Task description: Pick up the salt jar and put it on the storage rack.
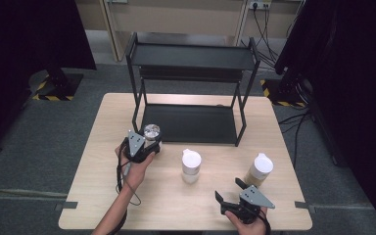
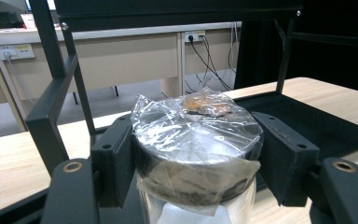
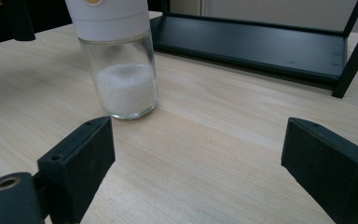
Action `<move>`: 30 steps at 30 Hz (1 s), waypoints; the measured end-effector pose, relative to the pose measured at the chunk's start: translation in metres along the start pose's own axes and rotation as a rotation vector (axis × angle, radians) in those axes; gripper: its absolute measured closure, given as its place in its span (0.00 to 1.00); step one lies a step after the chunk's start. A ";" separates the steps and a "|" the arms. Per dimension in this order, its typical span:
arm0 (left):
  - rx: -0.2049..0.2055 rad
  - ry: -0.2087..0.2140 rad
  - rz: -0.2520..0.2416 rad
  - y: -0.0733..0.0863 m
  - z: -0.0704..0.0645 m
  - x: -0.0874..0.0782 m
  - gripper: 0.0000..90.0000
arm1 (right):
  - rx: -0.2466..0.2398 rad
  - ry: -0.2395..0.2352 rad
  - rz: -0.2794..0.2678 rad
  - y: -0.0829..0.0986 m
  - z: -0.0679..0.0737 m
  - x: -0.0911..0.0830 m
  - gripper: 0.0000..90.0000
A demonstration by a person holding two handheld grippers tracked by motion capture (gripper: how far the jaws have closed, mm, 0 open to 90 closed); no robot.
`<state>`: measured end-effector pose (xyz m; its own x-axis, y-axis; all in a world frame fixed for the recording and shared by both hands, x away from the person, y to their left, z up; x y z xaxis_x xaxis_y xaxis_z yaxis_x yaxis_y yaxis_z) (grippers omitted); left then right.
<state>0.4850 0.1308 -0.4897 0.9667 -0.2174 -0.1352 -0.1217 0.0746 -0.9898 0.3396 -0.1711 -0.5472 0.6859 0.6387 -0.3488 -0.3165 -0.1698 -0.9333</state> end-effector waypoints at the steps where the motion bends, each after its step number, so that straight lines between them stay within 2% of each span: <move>1: -0.001 -0.001 -0.001 -0.001 0.000 0.001 0.39 | 0.000 0.000 0.000 0.000 0.000 0.000 0.11; 30: -0.006 -0.020 -0.017 -0.030 0.006 0.025 0.39 | 0.004 -0.002 0.002 0.000 0.000 0.000 0.11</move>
<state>0.5145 0.1293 -0.4632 0.9728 -0.1994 -0.1178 -0.1068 0.0650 -0.9922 0.3393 -0.1712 -0.5473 0.6837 0.6402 -0.3502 -0.3201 -0.1681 -0.9323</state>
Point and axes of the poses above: each handheld gripper's, and its own axes: x roughly forward along the jaws, y roughly out of its underside, z roughly to its left, the point moved 7 cm from there along x, roughly forward along the jaws, and after that the axes turned 8 degrees about -y, right-handed, at the moved point
